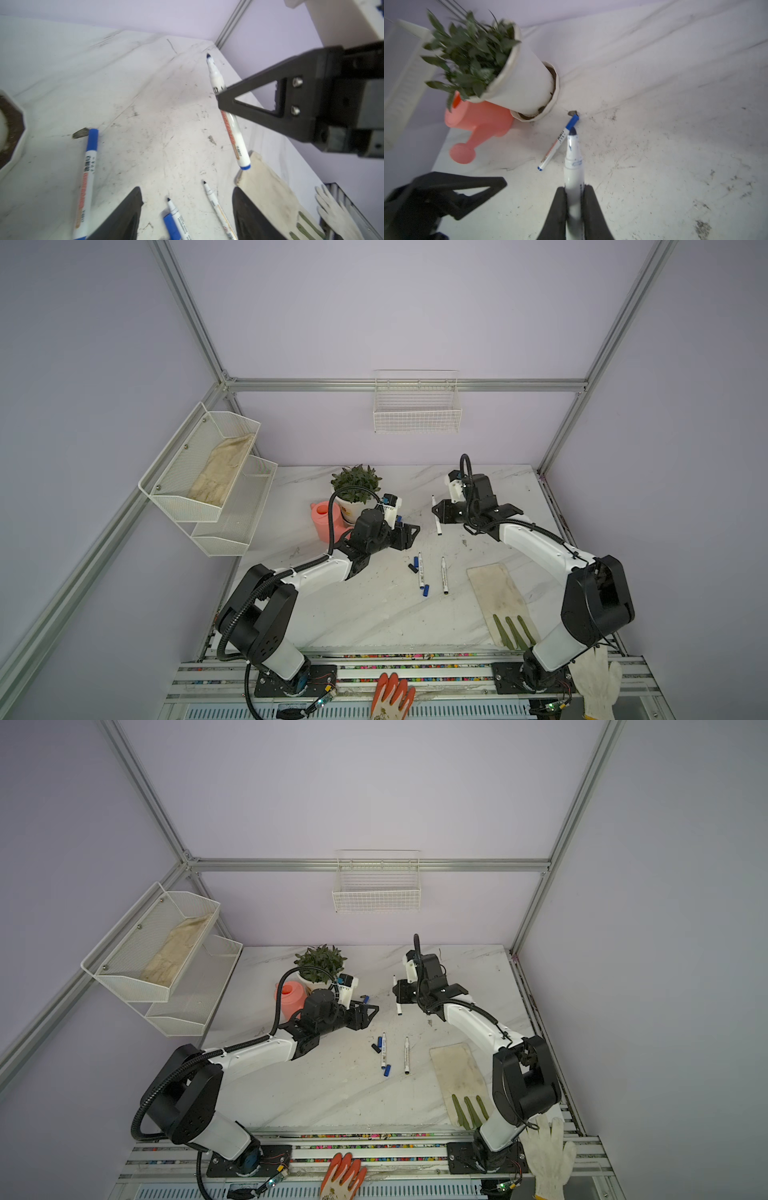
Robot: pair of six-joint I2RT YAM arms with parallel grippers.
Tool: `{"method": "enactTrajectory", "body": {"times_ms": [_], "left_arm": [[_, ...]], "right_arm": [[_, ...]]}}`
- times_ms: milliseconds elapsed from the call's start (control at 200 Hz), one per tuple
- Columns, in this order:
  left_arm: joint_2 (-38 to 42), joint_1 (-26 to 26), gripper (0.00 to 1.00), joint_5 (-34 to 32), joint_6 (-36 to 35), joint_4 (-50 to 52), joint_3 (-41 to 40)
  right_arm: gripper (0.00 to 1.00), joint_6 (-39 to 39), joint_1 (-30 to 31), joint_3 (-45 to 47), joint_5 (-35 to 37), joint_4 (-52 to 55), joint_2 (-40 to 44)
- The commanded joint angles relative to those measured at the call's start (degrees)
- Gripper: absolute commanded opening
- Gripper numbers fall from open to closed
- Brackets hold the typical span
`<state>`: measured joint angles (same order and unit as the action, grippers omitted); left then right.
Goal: Insert pens into pen caps
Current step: Pick up a pen at the center of the table, then pass a pen.
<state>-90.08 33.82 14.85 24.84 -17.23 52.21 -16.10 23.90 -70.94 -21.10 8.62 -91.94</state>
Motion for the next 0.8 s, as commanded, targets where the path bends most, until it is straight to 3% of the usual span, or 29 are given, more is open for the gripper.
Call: {"method": "enactTrajectory", "body": {"times_ms": [0, 140, 285, 625, 795], "left_arm": [[1.8, 0.2, 0.72, 9.4, -1.0, -7.1, -0.9], [0.8, 0.4, 0.74, 13.7, -1.2, -7.4, 1.5], [-1.2, 0.4, 0.74, 12.2, -1.2, -7.5, 3.5], [-6.1, 0.3, 0.59, 9.1, 0.0, -11.3, 7.5], [-8.0, 0.3, 0.58, 10.1, 1.4, -13.1, 9.6]], "right_arm": [[0.02, -3.8, 0.5, 2.1, -11.0, -7.7, 0.7], [0.02, -3.8, 0.5, 2.0, -12.5, -8.4, 1.0], [0.02, -3.6, 0.5, 2.7, -13.8, -9.1, 1.6], [0.01, -3.7, 0.5, 3.5, -15.5, -10.3, 1.8], [0.0, -3.5, 0.5, 3.8, -15.7, -10.3, 1.4]]}}
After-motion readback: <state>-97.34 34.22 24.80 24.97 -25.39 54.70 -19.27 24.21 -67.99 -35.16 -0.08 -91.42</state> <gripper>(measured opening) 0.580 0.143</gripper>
